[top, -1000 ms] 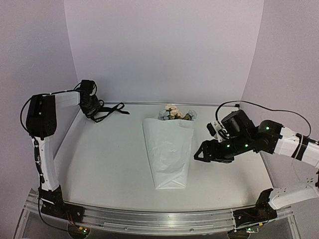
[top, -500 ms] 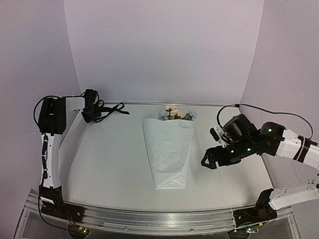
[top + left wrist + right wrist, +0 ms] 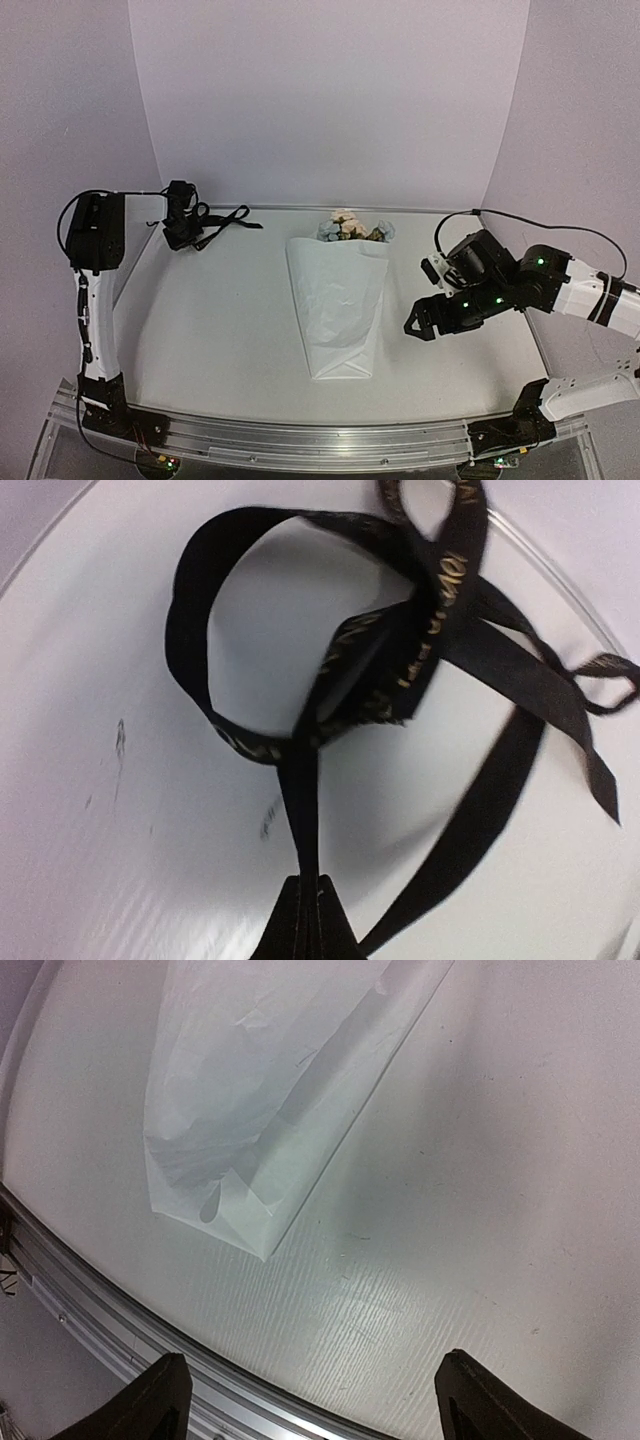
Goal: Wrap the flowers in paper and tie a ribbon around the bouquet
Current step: Pick up the ribbon from the corner of the board, then straighten the ribbon at the center of the board.
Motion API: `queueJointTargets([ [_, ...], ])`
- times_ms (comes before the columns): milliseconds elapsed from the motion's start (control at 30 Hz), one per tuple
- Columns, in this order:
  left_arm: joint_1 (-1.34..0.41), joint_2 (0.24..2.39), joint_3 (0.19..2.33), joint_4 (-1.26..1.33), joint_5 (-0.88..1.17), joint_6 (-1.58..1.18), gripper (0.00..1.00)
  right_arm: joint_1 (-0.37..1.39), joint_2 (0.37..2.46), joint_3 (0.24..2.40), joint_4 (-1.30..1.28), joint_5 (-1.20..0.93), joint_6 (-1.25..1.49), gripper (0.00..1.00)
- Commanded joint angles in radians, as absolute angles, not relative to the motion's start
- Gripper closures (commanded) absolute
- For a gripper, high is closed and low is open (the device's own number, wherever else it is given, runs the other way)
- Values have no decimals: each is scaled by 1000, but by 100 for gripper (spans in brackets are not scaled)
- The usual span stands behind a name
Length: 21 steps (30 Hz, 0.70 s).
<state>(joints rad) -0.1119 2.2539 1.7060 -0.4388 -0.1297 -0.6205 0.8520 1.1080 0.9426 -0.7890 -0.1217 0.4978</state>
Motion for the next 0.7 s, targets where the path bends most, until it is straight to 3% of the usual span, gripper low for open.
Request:
queueJointTargets([
  [0, -252, 1908, 1556, -360, -82, -568, 100, 849, 1119, 1012, -802, -137, 516, 14],
  [167, -419, 1632, 1378, -297, 30, -587, 100, 849, 1183, 1088, -764, -230, 493, 17],
  [367, -703, 1429, 1323, -232, 114, -573, 100, 853, 1199, 1121, -688, -230, 397, 18],
  [667, -921, 1487, 1424, -160, 236, -613, 100, 993, 1204, 1116, -464, -129, 89, 16],
])
